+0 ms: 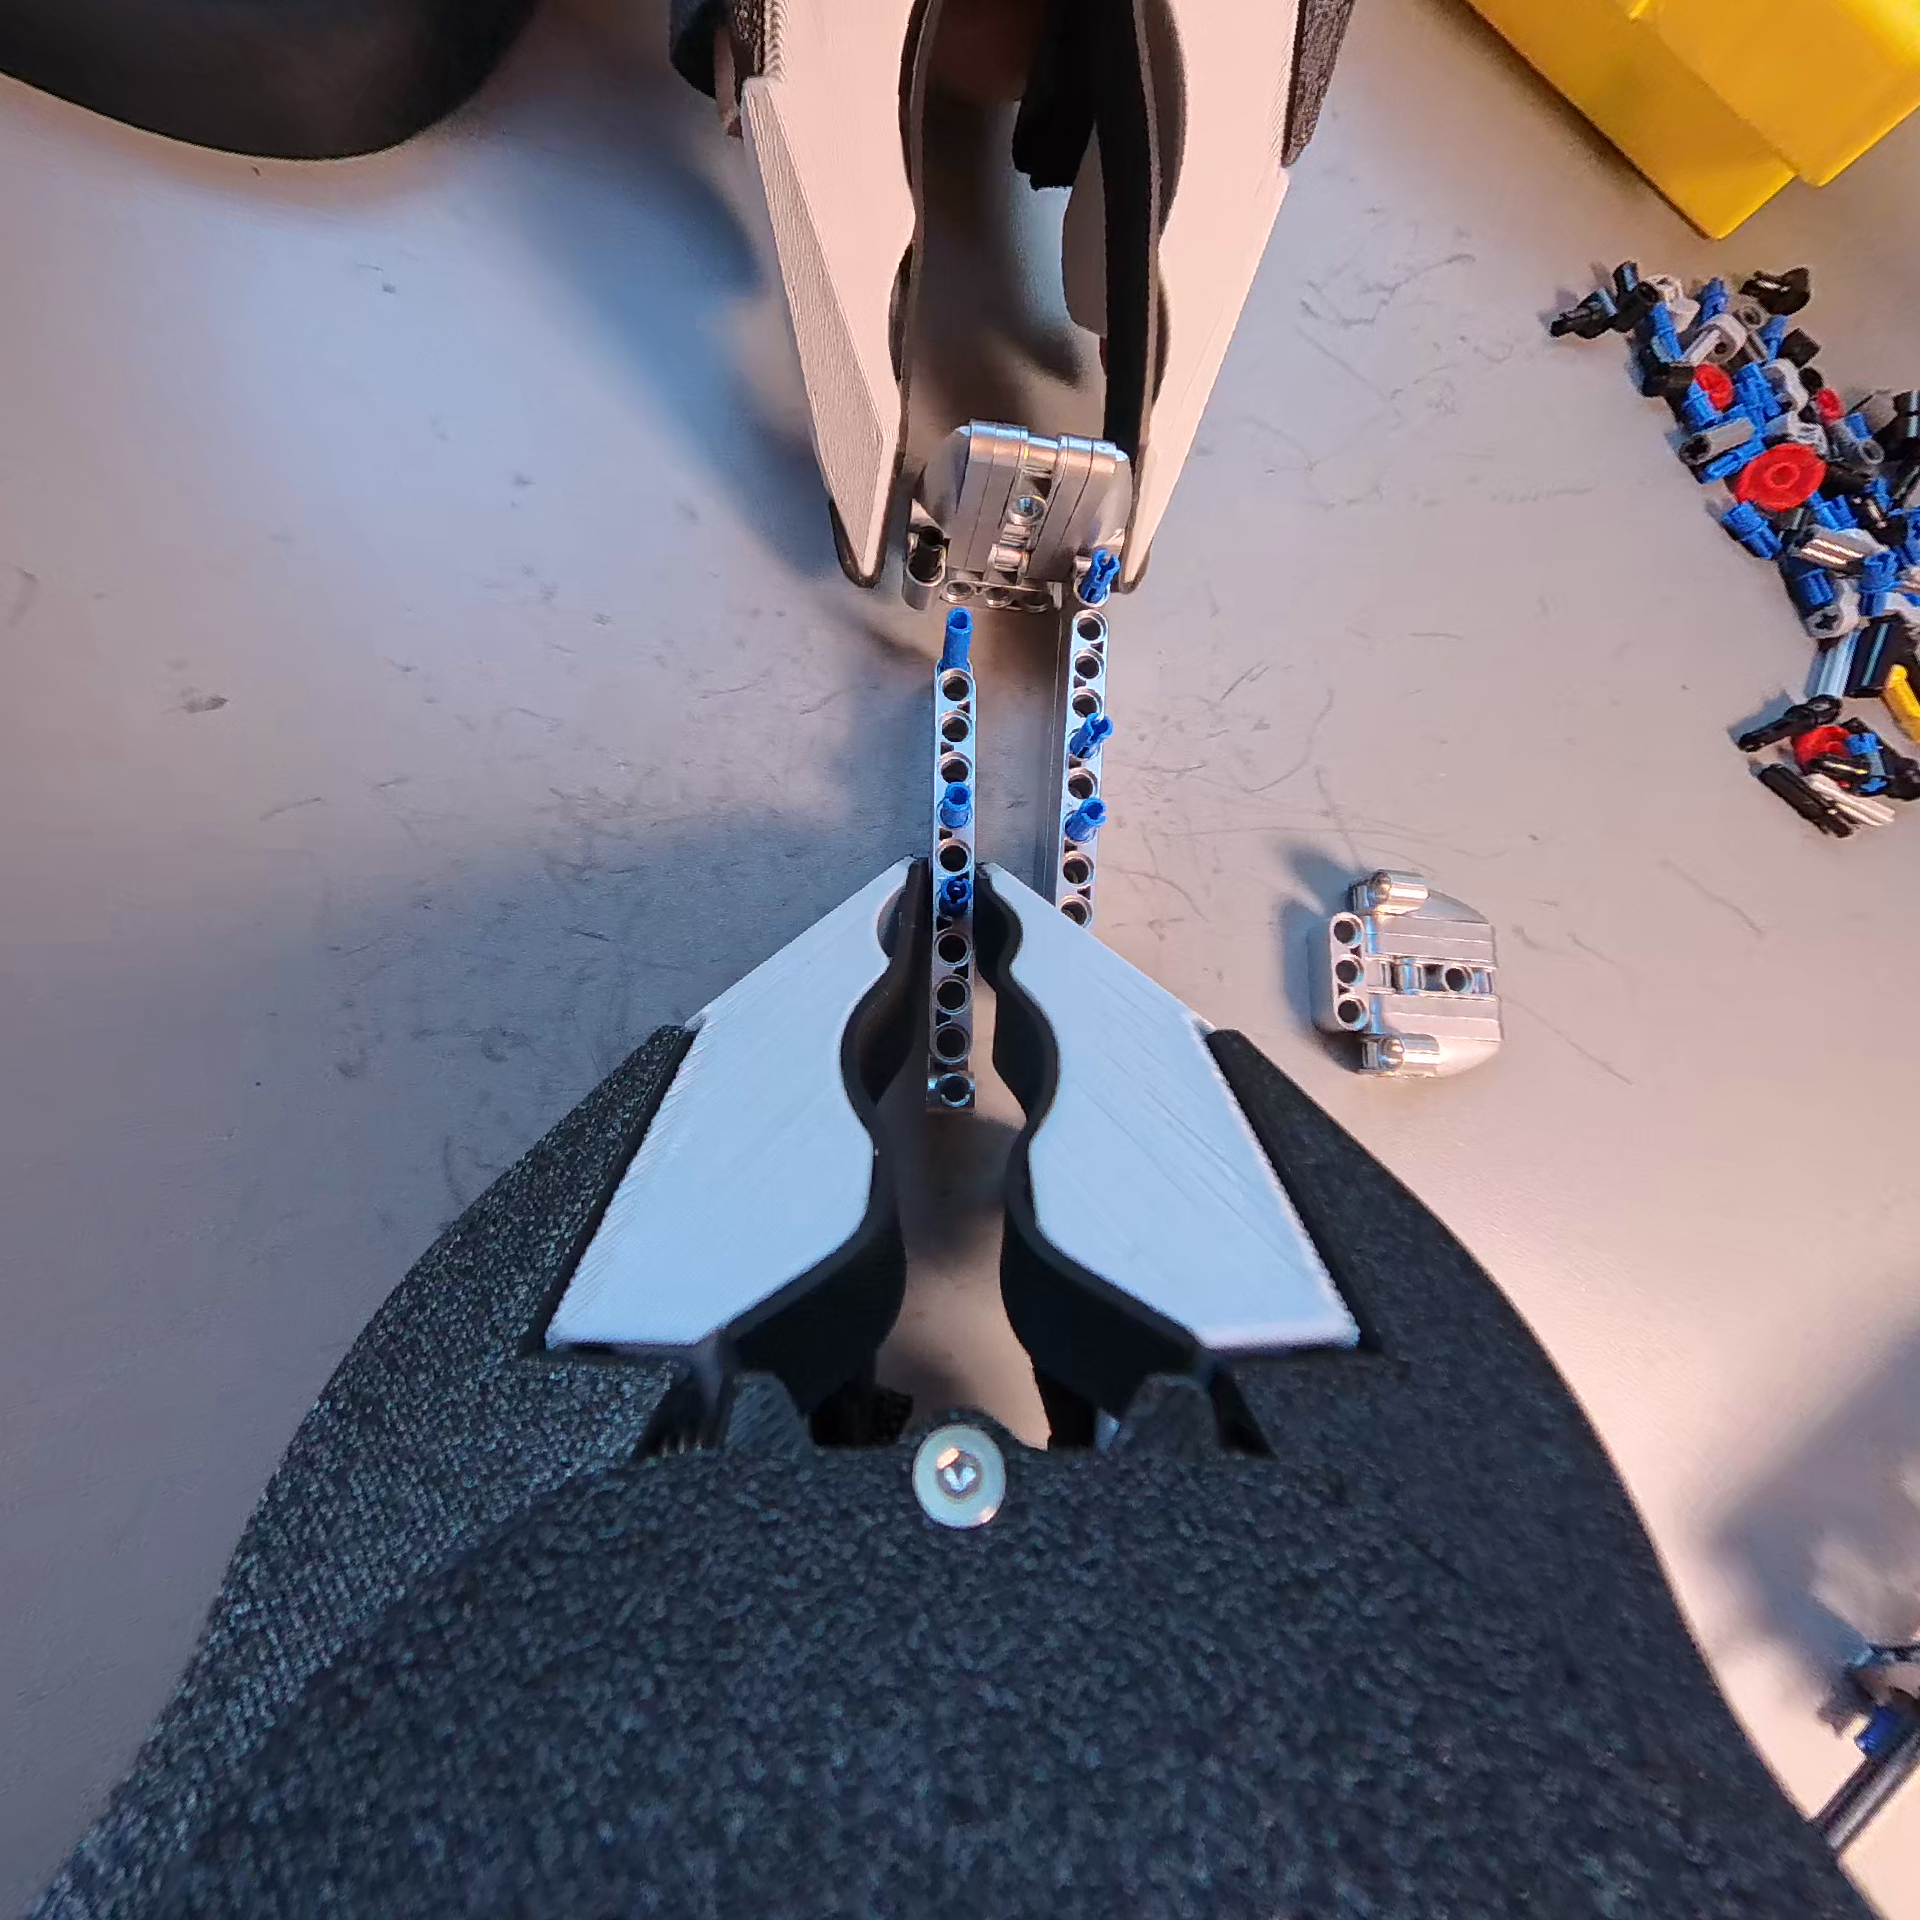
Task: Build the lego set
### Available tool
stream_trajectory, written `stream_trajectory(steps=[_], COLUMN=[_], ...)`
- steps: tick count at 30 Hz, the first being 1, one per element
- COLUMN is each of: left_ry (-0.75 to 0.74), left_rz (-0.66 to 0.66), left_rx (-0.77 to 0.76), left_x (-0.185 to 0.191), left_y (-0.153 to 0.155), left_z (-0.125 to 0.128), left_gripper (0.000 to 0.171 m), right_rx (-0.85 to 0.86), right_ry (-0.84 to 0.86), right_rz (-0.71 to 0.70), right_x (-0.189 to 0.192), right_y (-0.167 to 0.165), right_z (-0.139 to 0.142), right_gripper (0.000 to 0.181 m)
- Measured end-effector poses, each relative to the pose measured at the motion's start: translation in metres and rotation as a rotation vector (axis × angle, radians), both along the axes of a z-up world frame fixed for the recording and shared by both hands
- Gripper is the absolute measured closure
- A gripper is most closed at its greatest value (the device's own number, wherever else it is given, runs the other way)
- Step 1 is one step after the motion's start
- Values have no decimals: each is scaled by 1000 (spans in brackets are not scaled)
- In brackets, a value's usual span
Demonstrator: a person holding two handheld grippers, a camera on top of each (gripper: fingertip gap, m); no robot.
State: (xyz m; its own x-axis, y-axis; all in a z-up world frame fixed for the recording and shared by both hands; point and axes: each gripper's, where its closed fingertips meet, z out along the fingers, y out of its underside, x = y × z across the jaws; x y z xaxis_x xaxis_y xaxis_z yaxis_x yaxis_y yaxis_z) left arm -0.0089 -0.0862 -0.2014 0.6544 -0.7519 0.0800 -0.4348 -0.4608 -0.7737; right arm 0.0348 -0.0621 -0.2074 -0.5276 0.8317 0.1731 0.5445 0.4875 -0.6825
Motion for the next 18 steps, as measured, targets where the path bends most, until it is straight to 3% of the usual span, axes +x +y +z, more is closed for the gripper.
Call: stream_trajectory(steps=[18], left_ry=[-7], left_rz=[30], left_rx=[15], left_x=[-3], left_y=[2], left_z=[2], left_gripper=[132], right_rx=[9], right_ry=[8], right_rz=[4], right_x=[2], right_y=[3], right_z=[1], right_gripper=[172])
